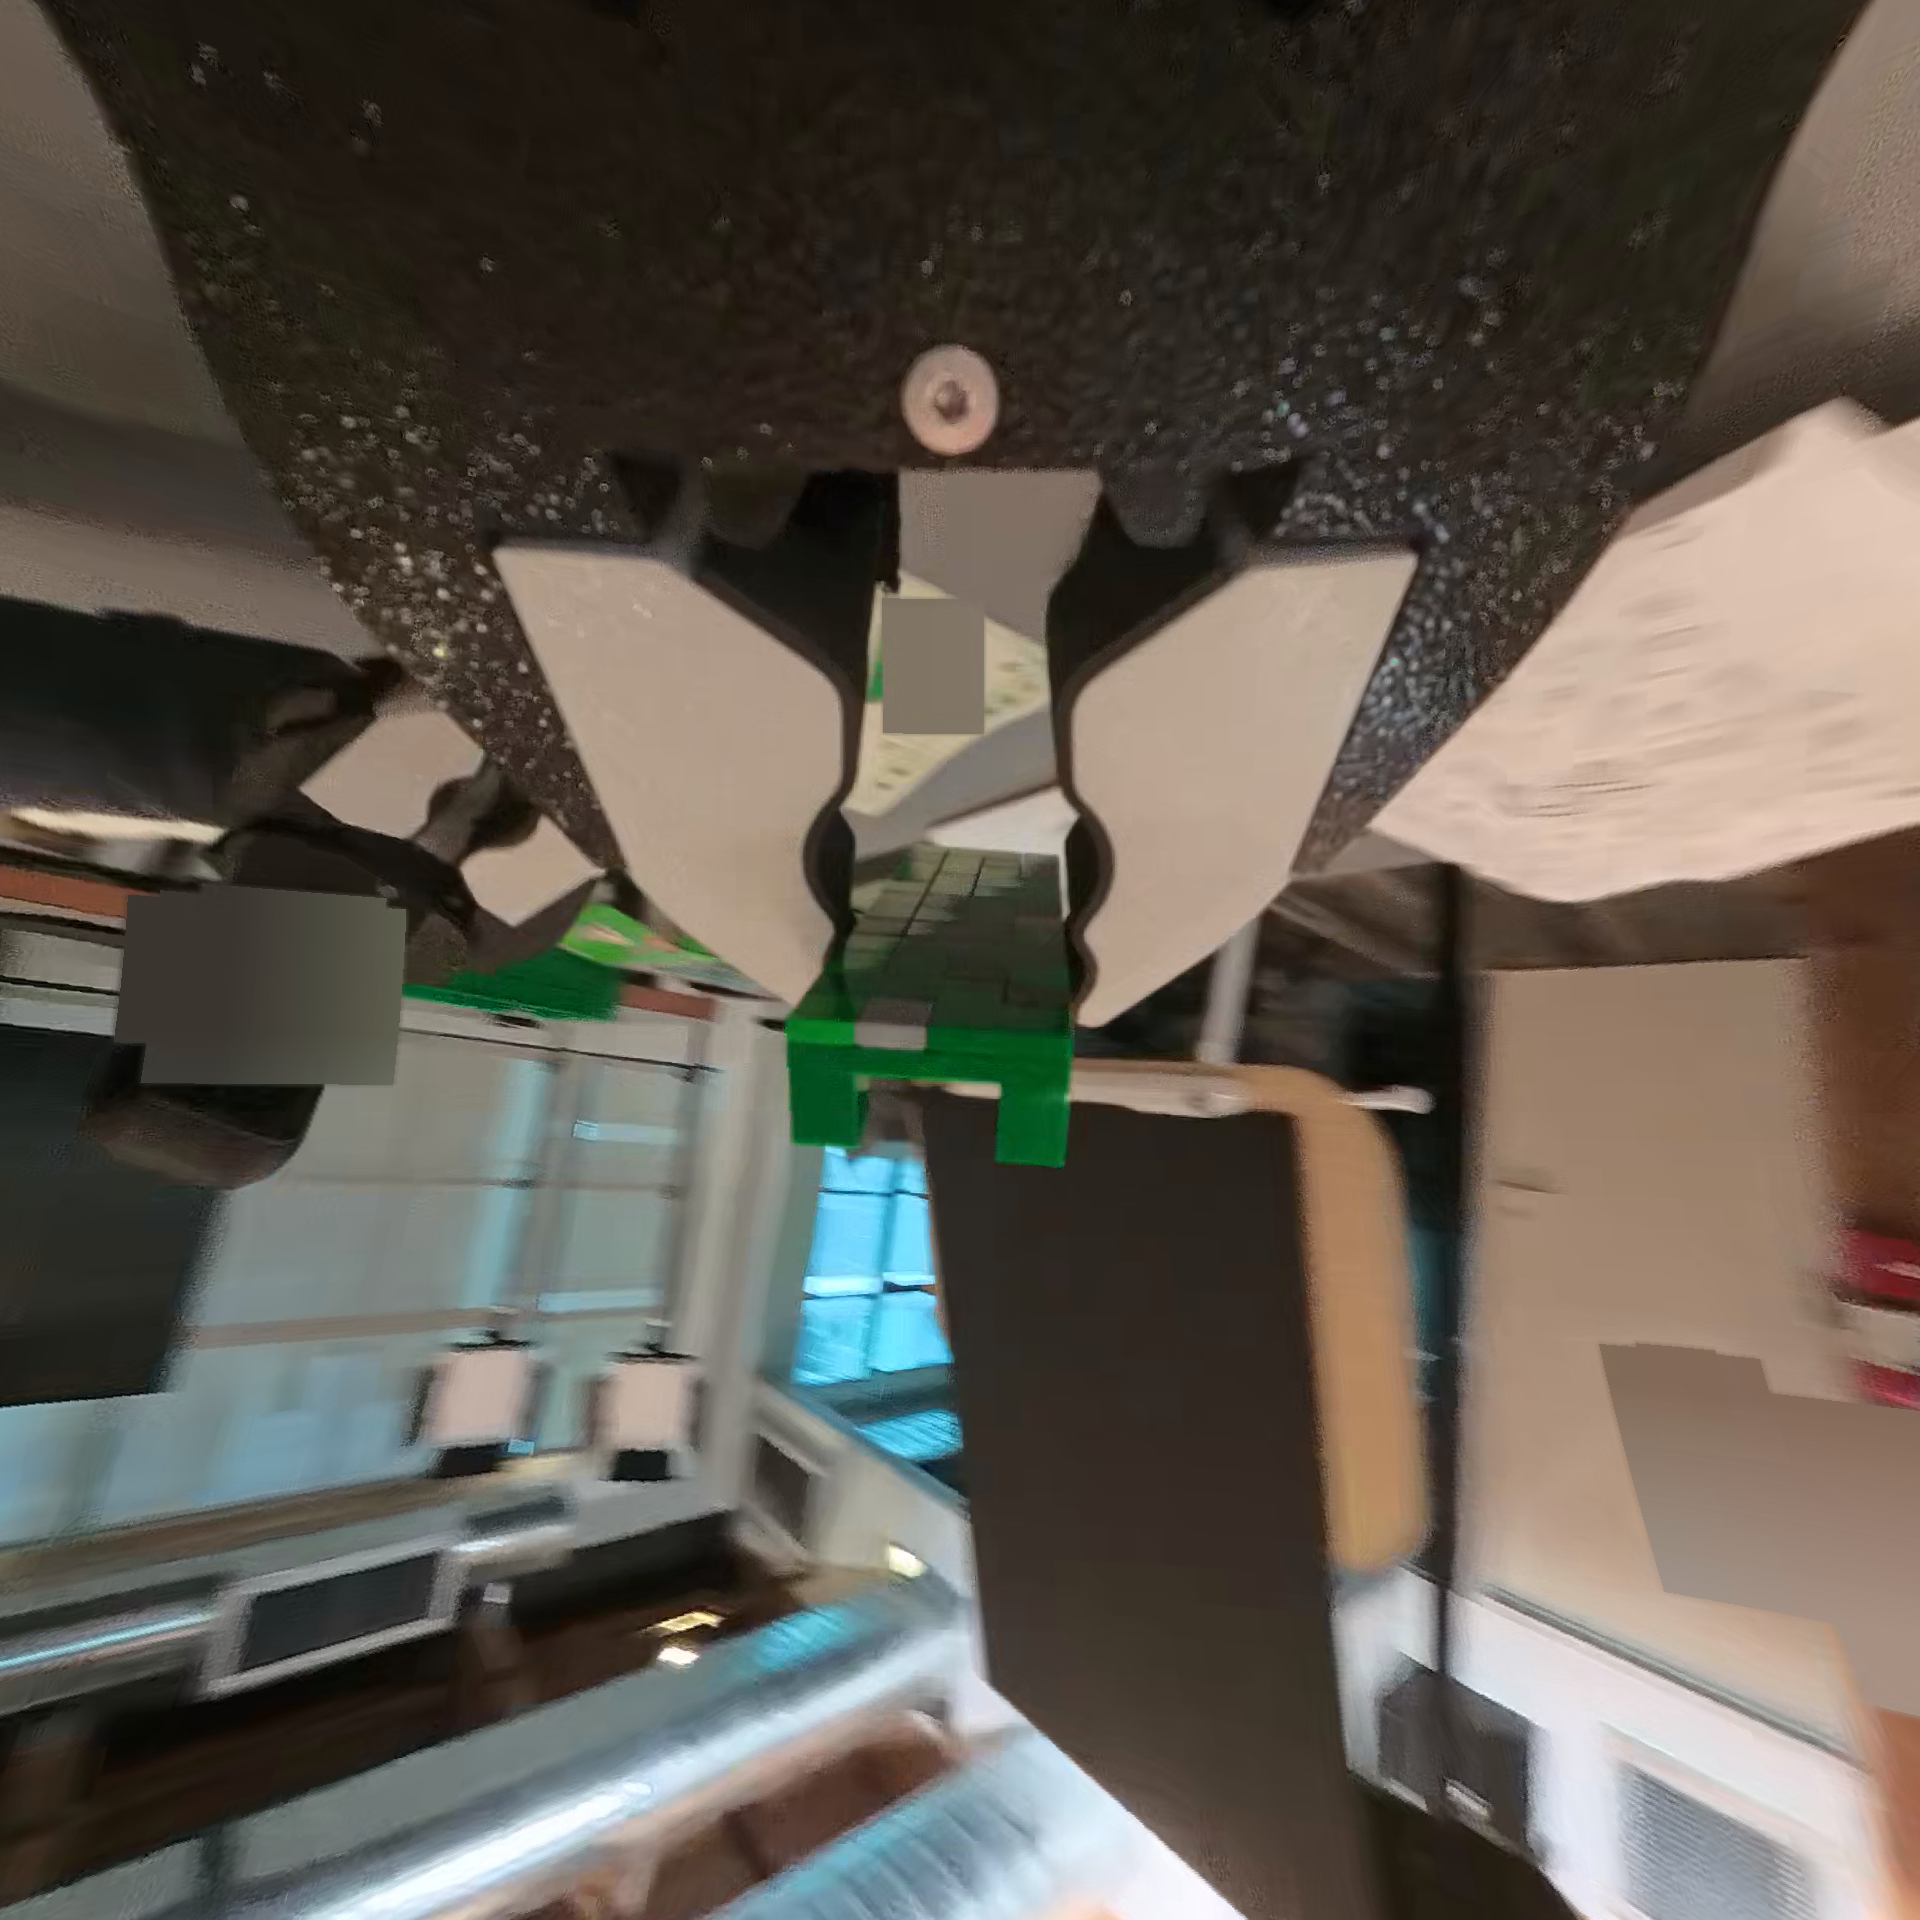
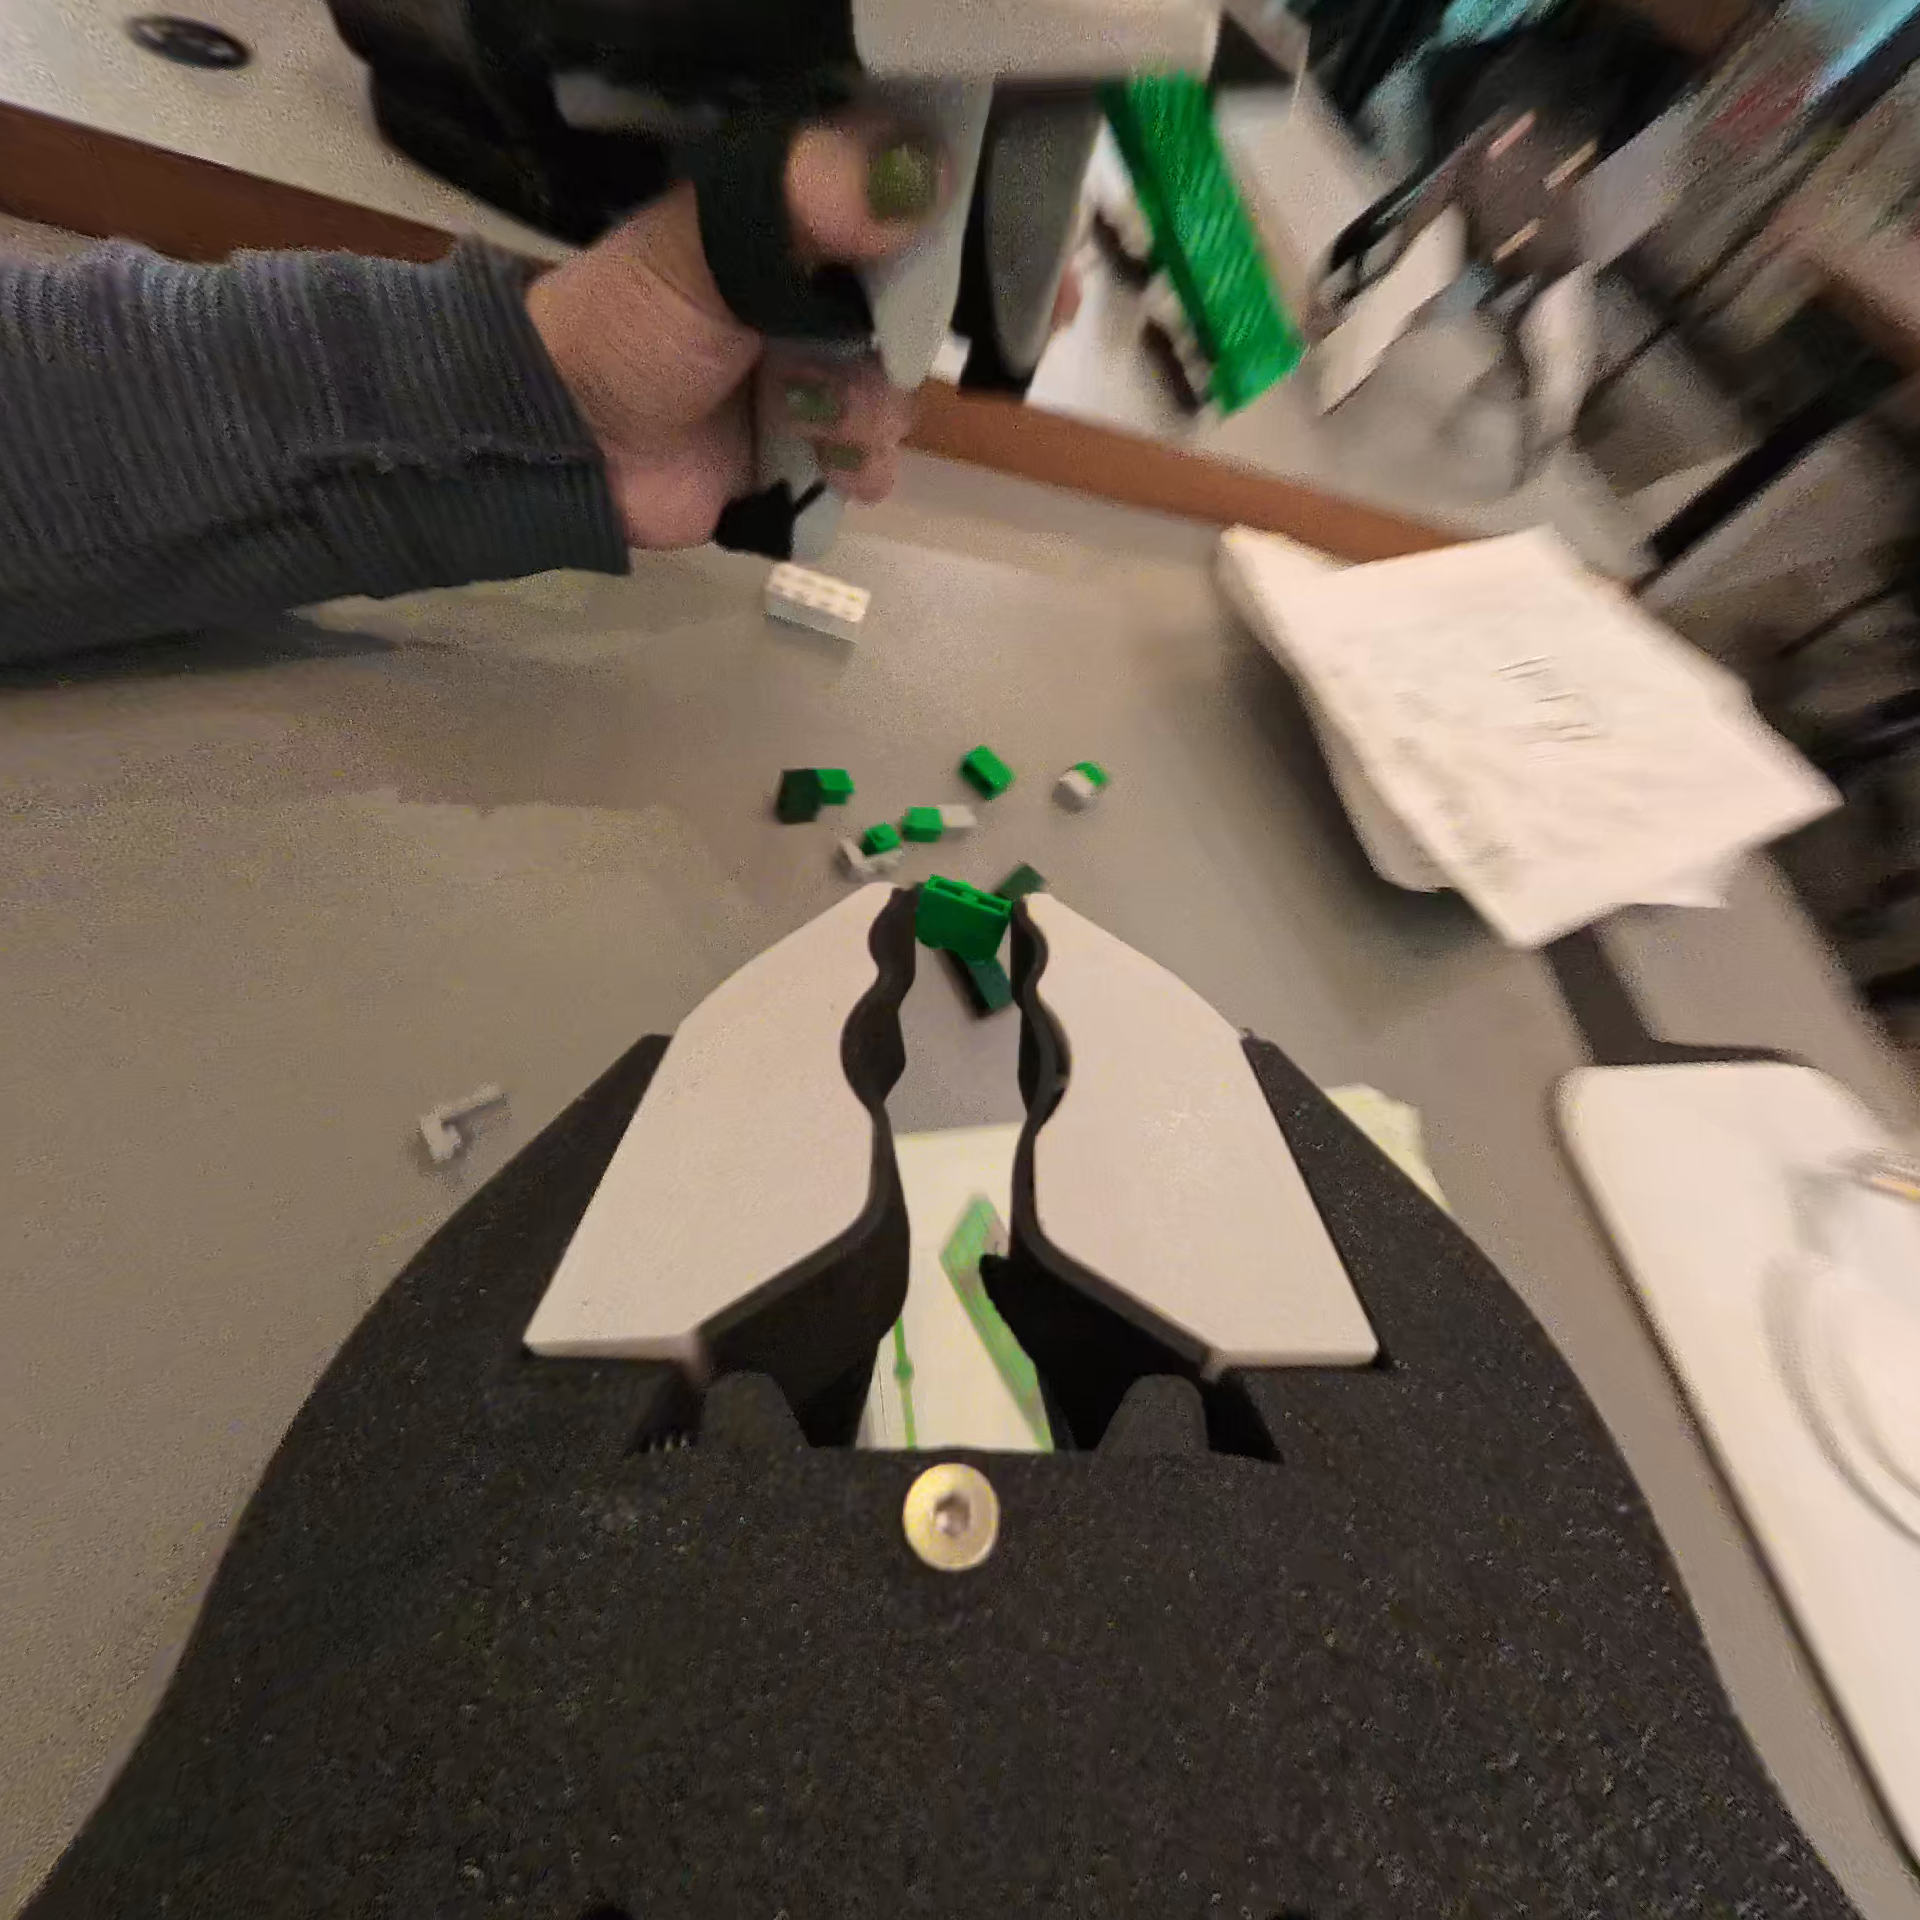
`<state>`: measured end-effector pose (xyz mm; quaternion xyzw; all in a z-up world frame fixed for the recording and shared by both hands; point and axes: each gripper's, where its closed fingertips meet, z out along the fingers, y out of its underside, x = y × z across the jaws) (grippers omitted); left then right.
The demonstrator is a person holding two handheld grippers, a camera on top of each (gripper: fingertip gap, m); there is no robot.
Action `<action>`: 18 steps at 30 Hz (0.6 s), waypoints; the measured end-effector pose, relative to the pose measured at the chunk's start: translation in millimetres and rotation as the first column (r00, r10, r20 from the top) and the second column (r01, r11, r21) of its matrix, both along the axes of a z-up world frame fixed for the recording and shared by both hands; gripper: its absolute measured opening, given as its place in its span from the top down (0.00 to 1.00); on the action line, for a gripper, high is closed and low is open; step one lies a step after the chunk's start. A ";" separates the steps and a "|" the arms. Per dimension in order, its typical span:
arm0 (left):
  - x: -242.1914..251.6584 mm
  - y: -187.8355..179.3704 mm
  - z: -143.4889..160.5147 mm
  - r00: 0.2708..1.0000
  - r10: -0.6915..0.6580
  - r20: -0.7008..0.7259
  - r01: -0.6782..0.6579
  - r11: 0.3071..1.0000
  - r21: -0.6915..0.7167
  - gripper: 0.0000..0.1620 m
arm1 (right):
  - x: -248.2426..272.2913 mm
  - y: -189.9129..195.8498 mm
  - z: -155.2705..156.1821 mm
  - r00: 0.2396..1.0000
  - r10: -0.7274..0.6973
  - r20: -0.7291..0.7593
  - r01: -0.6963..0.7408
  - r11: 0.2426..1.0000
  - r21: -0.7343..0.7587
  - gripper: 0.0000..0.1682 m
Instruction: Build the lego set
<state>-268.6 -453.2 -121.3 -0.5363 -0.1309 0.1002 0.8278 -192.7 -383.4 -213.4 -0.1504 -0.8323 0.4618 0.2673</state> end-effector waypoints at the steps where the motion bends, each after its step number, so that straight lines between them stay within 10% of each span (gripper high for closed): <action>1: 8.4 13.6 -2.4 0.997 -0.077 0.005 0.077 0.997 -0.018 0.77 | 11.7 12.5 5.5 0.995 -0.034 -0.090 0.033 0.999 -0.009 0.90; 18: 74.2 100.7 -26.5 0.952 -0.301 -0.060 0.285 0.940 -0.186 0.77 | 142.3 115.4 -69.0 0.985 0.031 0.168 -0.072 0.967 0.246 0.90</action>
